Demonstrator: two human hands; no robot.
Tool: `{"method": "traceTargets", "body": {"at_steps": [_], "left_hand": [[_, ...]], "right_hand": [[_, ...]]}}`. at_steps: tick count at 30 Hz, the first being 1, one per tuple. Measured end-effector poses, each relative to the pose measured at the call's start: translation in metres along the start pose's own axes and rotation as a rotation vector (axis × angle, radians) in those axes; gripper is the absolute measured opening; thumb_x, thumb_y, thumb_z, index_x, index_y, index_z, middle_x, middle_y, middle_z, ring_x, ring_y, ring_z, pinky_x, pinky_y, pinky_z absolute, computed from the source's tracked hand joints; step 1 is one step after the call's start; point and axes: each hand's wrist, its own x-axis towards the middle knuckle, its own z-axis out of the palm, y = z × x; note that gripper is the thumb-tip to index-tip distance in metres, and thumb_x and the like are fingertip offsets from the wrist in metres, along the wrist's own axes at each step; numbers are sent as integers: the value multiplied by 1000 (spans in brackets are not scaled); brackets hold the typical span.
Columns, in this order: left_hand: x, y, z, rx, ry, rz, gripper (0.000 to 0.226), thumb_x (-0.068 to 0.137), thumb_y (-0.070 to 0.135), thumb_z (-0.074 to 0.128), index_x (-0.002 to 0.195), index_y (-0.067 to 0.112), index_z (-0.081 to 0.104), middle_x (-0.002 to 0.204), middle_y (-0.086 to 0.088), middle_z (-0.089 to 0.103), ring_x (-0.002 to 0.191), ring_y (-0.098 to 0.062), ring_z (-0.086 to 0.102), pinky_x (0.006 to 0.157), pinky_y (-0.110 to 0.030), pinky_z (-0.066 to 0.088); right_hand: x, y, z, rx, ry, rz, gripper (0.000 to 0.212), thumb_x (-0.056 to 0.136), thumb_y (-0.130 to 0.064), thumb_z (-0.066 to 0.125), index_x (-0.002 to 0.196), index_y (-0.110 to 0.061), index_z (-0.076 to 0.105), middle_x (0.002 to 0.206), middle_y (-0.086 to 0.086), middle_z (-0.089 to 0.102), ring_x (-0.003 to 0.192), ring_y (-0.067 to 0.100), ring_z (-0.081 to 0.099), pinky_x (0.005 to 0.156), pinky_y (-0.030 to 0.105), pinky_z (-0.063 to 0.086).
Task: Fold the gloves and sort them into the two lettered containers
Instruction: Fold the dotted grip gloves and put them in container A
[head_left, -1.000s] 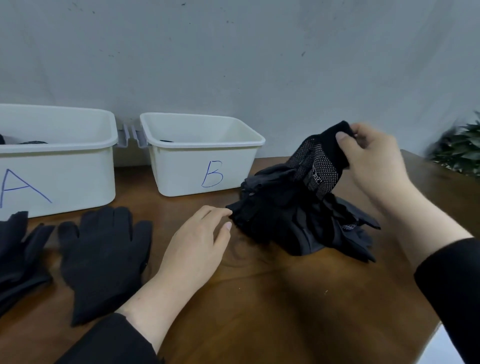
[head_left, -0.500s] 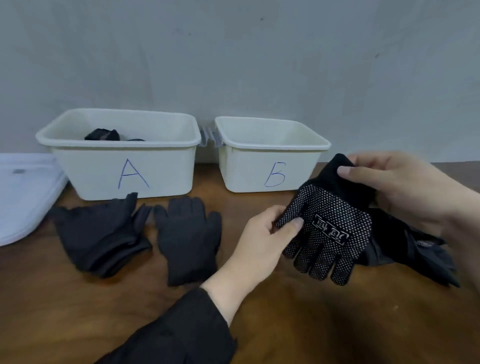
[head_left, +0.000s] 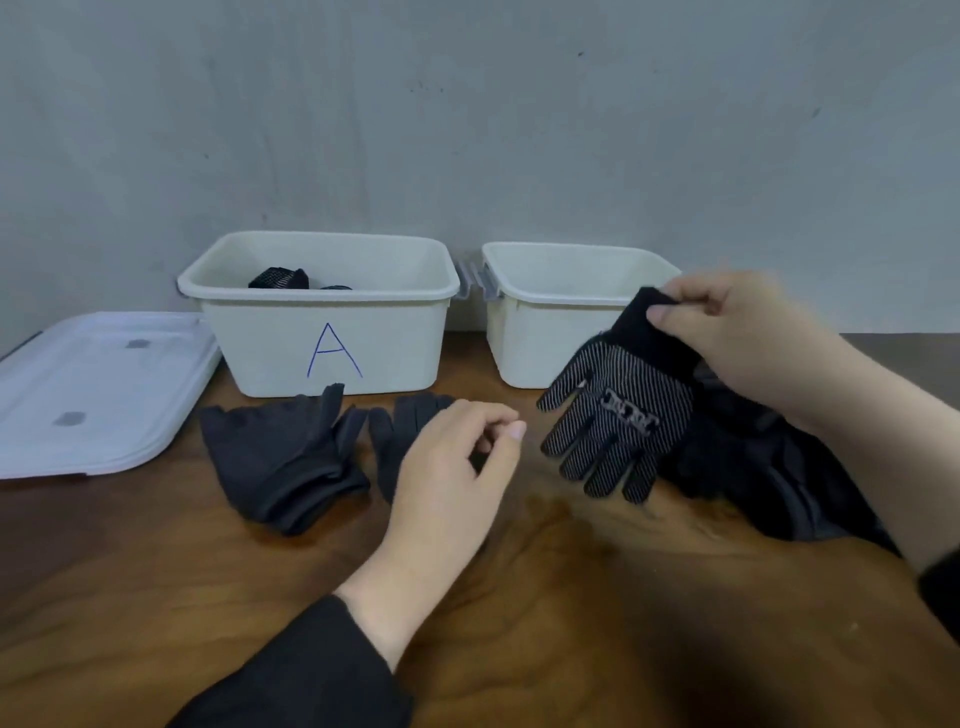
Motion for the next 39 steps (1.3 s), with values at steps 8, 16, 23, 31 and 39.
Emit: {"method": "traceTargets", "body": {"at_steps": [8,16,23,31,39], "left_hand": [[-7,-39,-38,463,-448,43,27,93,55,51,97,33,66,91,18,55,90,-3,48,84,-22,44],[-6,-45,-45,443,-621,-7,25,89,57,59,106,40,66,105,25,51,105,-2,49,109,-30,35],[-3,-43,-48,412,-675,-32,13,89,51,64,97,41,62,104,26,51,104,0,45,96,-25,40],[-7,-38,-46,420,-623,-35,10,95,43,57,87,38,59,99,20,54,99,-2,48,93,-27,42],[6,5,-24,165,-20,-140,9,97,34,55,93,32,63,88,18,61,89,1,57,72,-10,42]], "right_hand": [[-48,31,47,-196,-33,-215,13,94,-27,69,105,-32,73,98,-27,66,95,-6,59,92,15,46],[-105,66,103,-273,-260,-133,40,99,-50,52,136,-39,59,142,-32,42,134,-10,34,109,10,23],[-109,67,110,-267,-289,-178,32,102,-41,53,133,-38,64,140,-32,46,132,-13,33,98,-6,15],[-107,64,115,-193,-253,-159,26,101,-41,53,121,-38,70,125,-31,55,123,-10,44,100,2,27],[-104,47,115,82,81,-206,31,100,-44,47,111,-31,72,108,-25,65,113,0,59,96,18,47]]}}
